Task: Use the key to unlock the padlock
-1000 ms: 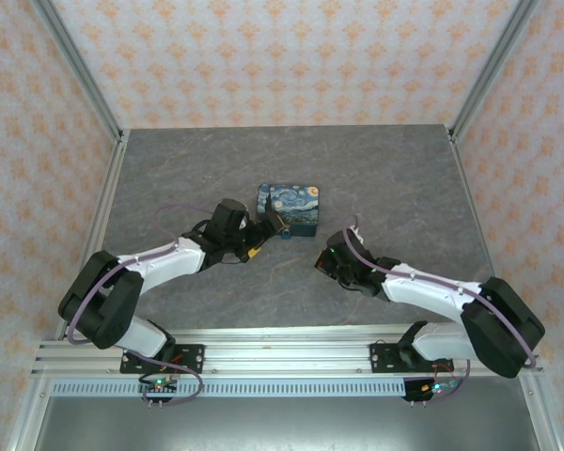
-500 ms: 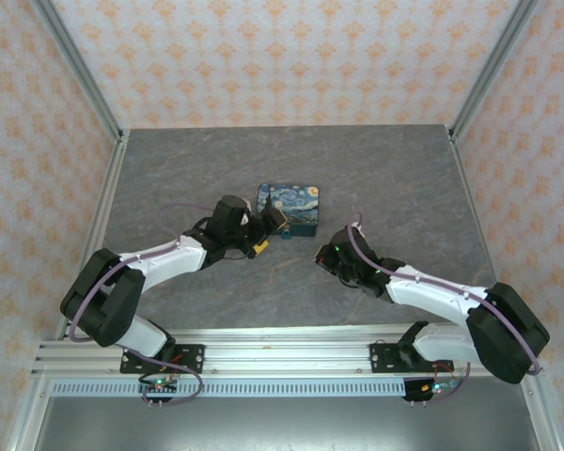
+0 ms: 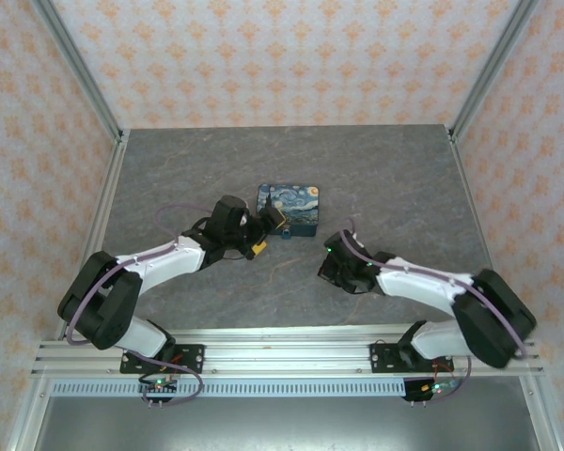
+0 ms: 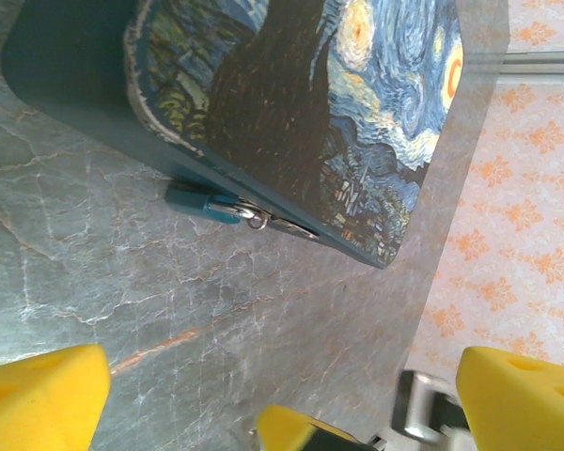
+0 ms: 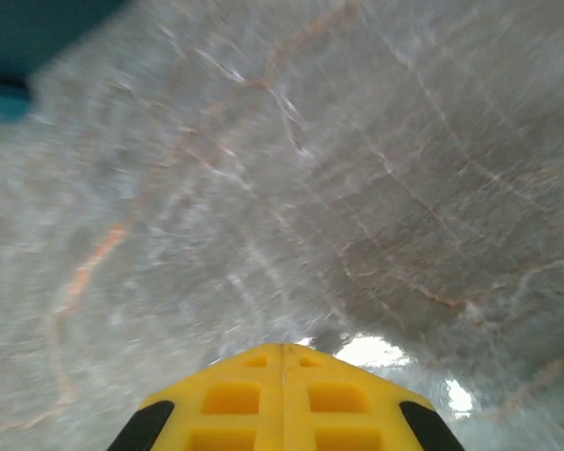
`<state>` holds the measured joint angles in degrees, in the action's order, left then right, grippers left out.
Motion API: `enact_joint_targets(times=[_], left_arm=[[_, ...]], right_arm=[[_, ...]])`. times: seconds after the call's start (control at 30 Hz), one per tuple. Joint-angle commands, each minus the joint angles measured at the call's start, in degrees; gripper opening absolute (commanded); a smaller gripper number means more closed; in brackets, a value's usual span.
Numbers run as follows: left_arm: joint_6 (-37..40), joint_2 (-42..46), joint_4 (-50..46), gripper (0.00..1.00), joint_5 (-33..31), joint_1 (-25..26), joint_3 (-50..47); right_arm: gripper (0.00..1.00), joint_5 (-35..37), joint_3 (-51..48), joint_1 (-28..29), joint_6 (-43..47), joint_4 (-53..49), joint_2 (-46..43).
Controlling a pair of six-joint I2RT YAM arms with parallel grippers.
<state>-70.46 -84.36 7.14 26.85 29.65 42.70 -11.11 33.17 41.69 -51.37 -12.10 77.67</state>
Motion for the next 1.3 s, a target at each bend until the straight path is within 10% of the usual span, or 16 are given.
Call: enact_joint_targets(times=[0.0,0.47,0.73,1.27], left_arm=[[0.63,1.59,-1.57,0.96,-1.41,0.78,0.06],[1.73,1.92,-2.66,0.96,-2.57,0.86,0.52],[1.8,1.91,-2.59,0.97,-2.62,1.02,0.52],[1.99,1.08,-2.04,0.97,-2.37,1.02,0.66]], right_arm=[[0.0,-0.62,2.67,-0.21,3.06,-1.34,6.27],[0.0,0.45,2.35,-0.12,3.55,-1.39,5.16],[0.37,1.19,1.76,-0.11,3.08,-1.97,2.65],[0.55,-1.3,12.77,2.03,28.88,-19.86,2.55]])
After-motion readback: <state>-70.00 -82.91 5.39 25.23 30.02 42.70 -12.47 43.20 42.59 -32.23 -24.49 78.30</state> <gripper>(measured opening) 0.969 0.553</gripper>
